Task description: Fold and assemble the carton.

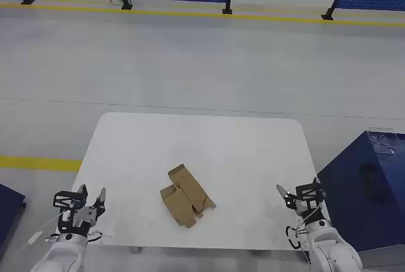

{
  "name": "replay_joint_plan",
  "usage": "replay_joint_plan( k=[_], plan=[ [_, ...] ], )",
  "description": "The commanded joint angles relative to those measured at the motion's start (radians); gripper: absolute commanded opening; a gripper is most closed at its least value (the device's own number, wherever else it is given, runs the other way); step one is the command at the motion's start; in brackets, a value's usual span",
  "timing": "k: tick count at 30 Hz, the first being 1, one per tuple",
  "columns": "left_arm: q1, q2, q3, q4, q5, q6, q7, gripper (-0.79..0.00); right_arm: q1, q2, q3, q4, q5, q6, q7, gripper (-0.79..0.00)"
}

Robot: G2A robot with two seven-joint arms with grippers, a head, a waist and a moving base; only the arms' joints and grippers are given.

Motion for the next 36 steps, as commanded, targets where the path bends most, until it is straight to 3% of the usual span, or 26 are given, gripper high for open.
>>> replay_joint_plan(
  k=[1,9,10,13,17,22,25,29,32,36],
  plan=[
    [0.000,0.000,0.000,0.000,0.000,0.000,0.000,-0.444,0.000,0.000,0.000,0.000,0.000,0.000,0.000,-0.001],
    [0.000,0.000,0.000,0.000,0.000,0.000,0.000,-0.444,0.000,0.000,0.000,0.000,0.000,0.000,0.000,-0.001],
    [0.000,0.000,0.002,-0.001,-0.005,-0.004,-0.001,0.000,0.000,0.000,0.000,0.000,0.000,0.000,0.000,0.000],
    [0.005,-0.004,0.011,-0.021,-0.103,-0.062,-0.022,0.000,0.000,0.000,0.000,0.000,0.000,0.000,0.000,0.000],
    [0.007,-0.010,0.011,-0.063,-0.366,-0.152,-0.102,0.000,0.000,0.000,0.000,0.000,0.000,0.000,0.000,0.000],
    [-0.013,-0.009,0.011,-0.082,-0.785,-0.284,-0.374,0.000,0.000,0.000,0.000,0.000,0.000,0.000,0.000,0.000],
    [-0.054,-0.004,0.004,-0.051,-1.036,-0.330,-0.555,0.000,0.000,0.000,0.000,0.000,0.000,0.000,0.000,0.000],
    [-0.097,0.002,-0.007,0.021,-1.343,-0.415,-0.717,0.000,0.000,0.000,0.000,0.000,0.000,0.000,0.000,0.000],
    [-0.137,0.010,-0.008,0.087,-1.452,-0.414,-0.847,0.000,0.000,0.000,0.000,0.000,0.000,0.000,0.000,0.000],
    [-0.189,0.013,0.016,0.156,-1.462,-0.381,-0.888,0.000,0.000,0.000,0.000,0.000,0.000,0.000,0.000,0.000]
  ],
)
